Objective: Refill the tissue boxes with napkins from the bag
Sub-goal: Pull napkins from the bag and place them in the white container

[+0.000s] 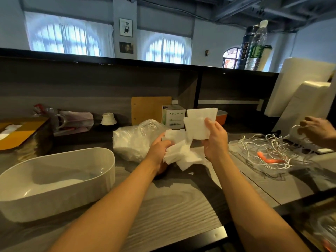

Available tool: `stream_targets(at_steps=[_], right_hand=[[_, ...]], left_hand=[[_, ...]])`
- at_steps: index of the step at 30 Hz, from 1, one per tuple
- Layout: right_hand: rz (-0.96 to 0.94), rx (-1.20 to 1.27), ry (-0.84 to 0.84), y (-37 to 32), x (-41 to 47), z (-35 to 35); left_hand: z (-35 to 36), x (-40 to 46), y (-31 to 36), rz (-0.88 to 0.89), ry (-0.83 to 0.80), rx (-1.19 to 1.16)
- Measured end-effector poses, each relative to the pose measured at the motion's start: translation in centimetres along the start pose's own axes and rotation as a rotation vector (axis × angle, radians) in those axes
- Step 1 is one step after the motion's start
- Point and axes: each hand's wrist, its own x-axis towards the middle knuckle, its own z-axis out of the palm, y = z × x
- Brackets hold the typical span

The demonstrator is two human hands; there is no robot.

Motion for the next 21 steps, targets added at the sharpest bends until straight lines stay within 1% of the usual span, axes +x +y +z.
stream_targets(at_steps=[1,3,4,5,6,7,8,9,10,11,12,14,16,19,21], right_hand=[[-0.012,0.075,-0.029,-0.4,0.0,-0.2],[0.0,0.198,-0.19,-1.3,-0.2,-0.6],[0.02,0.234,-0.277,-1.8,-0.5,-0.5],[0.042,0.22,-0.338,-2.0,-0.8,-0.3],[0.064,0.135,-0.379,-2.0,-1.0,0.1],[0.072,-0.032,-0.414,-1.7,-1.0,0.4],[0.066,-0.26,-0.442,-1.3,-1.1,0.7],[0.056,-0.497,-0.444,-0.6,-0.9,0.8],[0.07,-0.682,-0.426,-0.1,-0.6,0.7],[0.101,-0.778,-0.403,0.3,-0.4,0.7],[0.131,-0.8,-0.382,0.5,-0.3,0.7],[0.138,-0.765,-0.359,0.6,-0.1,0.6],[0.132,-0.707,-0.31,0.7,0.2,0.6],[0.24,-0.466,-0.205,0.9,0.7,0.5],[0.356,-0.371,-0.219,0.9,0.7,0.4]], left_hand=[[-0.1,0.1,0.1,-0.009,0.046,-0.031],[-0.2,0.4,0.0,-0.015,0.133,-0.019],[-0.2,0.5,-0.1,-0.013,0.151,0.0],[-0.1,0.4,-0.1,-0.015,0.154,0.004],[0.0,0.3,0.0,-0.024,0.139,-0.016],[0.1,0.0,0.1,-0.05,0.117,-0.052],[0.3,-0.4,0.3,-0.086,0.084,-0.101],[0.3,-0.4,0.4,-0.108,0.057,-0.123],[0.1,-0.2,0.3,-0.107,0.036,-0.114],[0.1,0.0,0.2,-0.097,0.03,-0.081],[0.1,0.0,0.2,-0.092,0.029,-0.047],[0.3,0.0,-0.1,-0.058,0.029,0.057],[0.1,0.5,-0.5,0.012,0.047,0.167],[0.1,0.9,-0.7,0.077,0.141,0.145],[0.0,1.1,-0.7,0.106,0.212,0.092]])
